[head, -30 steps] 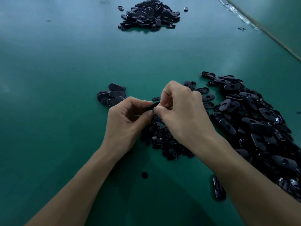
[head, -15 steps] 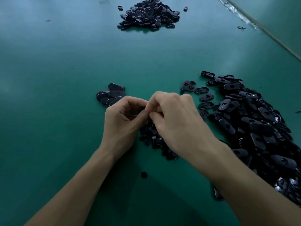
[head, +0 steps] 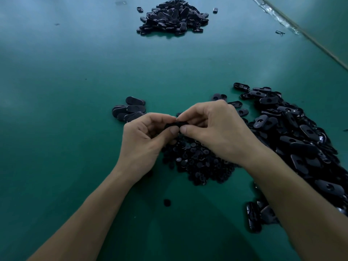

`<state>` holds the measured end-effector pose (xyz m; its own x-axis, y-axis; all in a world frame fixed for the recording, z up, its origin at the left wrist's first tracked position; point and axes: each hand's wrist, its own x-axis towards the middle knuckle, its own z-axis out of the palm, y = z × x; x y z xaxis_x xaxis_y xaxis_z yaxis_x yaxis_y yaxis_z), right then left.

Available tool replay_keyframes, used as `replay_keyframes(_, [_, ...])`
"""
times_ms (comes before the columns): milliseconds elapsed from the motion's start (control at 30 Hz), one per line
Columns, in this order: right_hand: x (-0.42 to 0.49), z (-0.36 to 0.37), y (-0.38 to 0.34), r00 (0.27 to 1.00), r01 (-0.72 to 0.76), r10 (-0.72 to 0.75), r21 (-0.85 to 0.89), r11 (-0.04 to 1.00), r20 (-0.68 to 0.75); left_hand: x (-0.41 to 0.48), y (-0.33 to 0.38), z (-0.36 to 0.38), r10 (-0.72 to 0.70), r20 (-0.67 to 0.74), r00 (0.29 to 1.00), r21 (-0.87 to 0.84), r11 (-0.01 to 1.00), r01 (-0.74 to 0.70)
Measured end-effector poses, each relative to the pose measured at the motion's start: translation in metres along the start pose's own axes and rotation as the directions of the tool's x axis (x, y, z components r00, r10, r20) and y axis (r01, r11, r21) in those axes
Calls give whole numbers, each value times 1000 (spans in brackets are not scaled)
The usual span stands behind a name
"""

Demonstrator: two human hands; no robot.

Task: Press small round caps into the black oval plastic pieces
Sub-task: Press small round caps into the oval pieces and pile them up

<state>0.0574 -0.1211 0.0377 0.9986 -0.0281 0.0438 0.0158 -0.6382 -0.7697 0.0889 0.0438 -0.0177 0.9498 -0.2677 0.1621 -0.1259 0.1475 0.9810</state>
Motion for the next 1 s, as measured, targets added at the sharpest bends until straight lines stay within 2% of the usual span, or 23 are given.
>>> replay_keyframes(467, [-3,10,-7,996,-21,20,-10,1000,-92,0,1,-3,-62,19,998,-23,998,63])
replay_keyframes(767, [-4,5,-7,999,-16,16,-9,1000,-52,0,4,-5,-40,-12,999,-21,999,40])
replay_keyframes(933, [-1,3,-7,999,-12,11,-33,999,-30,0,2,-6,5,-28,1000,82,997,-3])
replay_keyframes(1000, [3,-2,-1,999,-8,3,-109,994,-44,1,0,-8,80,-79,994,222,973,-61])
